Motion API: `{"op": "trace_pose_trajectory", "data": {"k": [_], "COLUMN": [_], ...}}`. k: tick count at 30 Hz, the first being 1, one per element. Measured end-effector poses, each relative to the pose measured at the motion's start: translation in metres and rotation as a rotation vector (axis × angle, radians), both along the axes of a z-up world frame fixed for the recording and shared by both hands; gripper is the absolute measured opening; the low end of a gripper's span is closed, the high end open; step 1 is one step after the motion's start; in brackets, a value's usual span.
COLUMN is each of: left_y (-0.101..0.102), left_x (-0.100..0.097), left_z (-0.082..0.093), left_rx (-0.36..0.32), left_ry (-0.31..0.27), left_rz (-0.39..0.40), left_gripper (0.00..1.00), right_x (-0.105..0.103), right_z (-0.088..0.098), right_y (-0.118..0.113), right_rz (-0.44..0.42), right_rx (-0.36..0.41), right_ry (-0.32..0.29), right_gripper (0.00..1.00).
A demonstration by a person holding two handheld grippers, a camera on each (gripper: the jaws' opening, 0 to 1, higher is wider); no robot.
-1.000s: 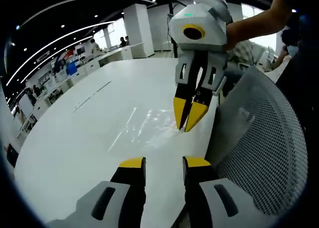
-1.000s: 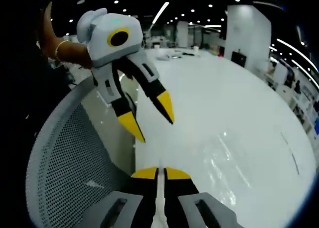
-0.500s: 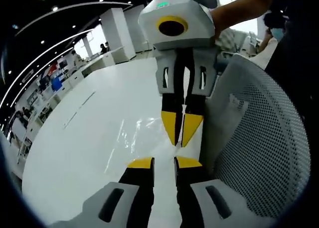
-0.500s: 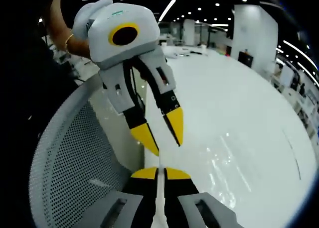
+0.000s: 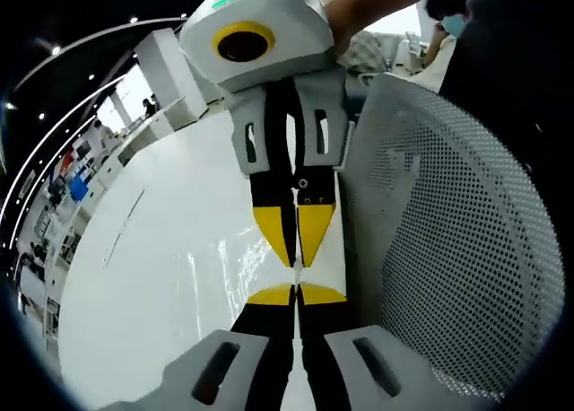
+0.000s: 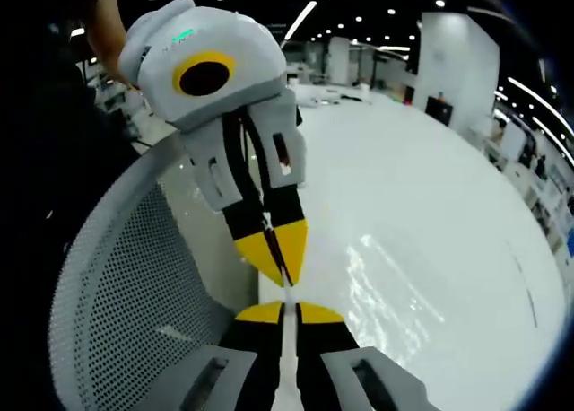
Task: Open the resealable bag by pulling the two sides of the seal apart until the entire bag opening is separated and visibly accessible.
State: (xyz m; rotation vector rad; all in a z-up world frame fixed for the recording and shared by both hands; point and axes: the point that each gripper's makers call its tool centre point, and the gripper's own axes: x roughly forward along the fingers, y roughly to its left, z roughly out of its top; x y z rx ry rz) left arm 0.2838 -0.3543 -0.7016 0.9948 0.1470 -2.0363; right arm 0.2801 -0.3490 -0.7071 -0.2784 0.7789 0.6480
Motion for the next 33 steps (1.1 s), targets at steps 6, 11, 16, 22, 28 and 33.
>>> {"op": "trace_pose_trajectory", "data": {"k": [6,11,16,22,28,33], "left_y": [-0.0007,-0.0034,-0.0005,0.0004,-0.0007,-0.0004], "left_x": [-0.0035,0.0001,-0.0004,-0.0002,-0.0008,-0.0013], "left_z": [0.0004,0.0017,0.0013,0.0015,0.0046,0.0027], "left_rx": [-0.004,-0.018,-0.018,-0.022,-0.02,-0.018], "left_ry": [0.0,-0.019,-0.016,-0.044,-0.032,-0.053], "left_rz": [-0.037,-0.027,-0.035,-0.045,-0.025,-0.045], "left_gripper": [0.0,0.0,0.0,0.0,0.0,0.0], "right_x": [0.0043,0.0079,0.0082,0.0086,0.0093,0.0096], "right_z": [-0.0023,-0.0034,-0.0052,-0.0051,-0.0023,-0.0031], "right_y": [0.003,0.0034,0.004,0.0054,0.0045,0.0056], "right_rz": [0.005,0.044,0.084,0.097,0.104,0.126], "right_rx": [-0.045,-0.132,-0.182,-0.204,-0.218,-0.244], "right_ry": [-0.03,-0.063,-0.075,-0.083,-0.087,-0.088], "right_gripper": [0.02,0.0,0.0,0.0,0.0,0.0]}}
